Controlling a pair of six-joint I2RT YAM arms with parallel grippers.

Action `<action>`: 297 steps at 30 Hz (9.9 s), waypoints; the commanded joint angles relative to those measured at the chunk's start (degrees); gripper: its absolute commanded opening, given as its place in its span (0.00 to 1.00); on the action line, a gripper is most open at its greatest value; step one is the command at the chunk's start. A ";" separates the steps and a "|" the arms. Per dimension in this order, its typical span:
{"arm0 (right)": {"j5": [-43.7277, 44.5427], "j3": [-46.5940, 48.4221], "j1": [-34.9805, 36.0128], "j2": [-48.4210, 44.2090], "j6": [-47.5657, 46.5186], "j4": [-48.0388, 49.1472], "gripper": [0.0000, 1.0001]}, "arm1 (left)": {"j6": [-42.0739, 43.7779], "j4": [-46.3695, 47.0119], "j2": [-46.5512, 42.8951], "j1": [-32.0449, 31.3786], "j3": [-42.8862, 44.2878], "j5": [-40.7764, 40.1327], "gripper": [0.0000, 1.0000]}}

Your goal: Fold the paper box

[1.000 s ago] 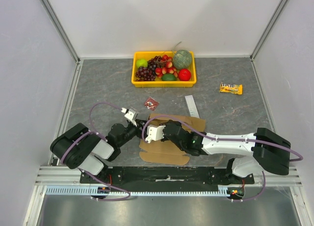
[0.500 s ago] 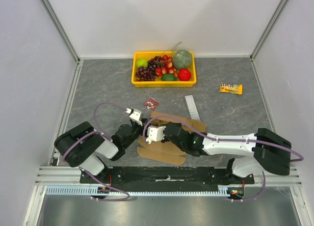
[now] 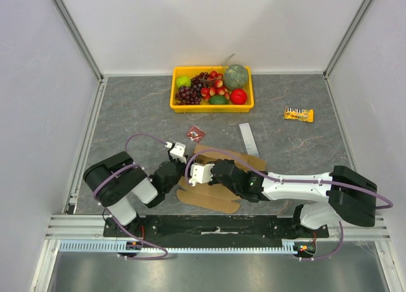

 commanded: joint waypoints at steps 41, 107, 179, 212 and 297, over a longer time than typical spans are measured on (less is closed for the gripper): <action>-10.39 0.96 0.68 -4.60 9.57 -1.62 0.33 | 8.30 7.34 6.69 -9.97 6.54 -21.27 0.10; -21.91 7.56 -17.34 8.76 39.90 6.29 0.00 | 8.22 13.75 8.98 -10.23 4.08 -18.11 0.24; -23.49 9.66 -17.34 4.90 36.82 1.81 0.05 | -17.01 -64.88 -76.69 -13.31 -5.77 -10.89 0.43; -7.57 8.96 -26.82 -22.80 56.07 -37.82 0.43 | 3.29 -63.32 -22.51 3.83 39.92 23.44 0.52; -26.39 5.54 -33.51 -2.93 41.39 -9.97 0.23 | 4.44 -74.49 -20.83 8.40 37.83 22.32 0.44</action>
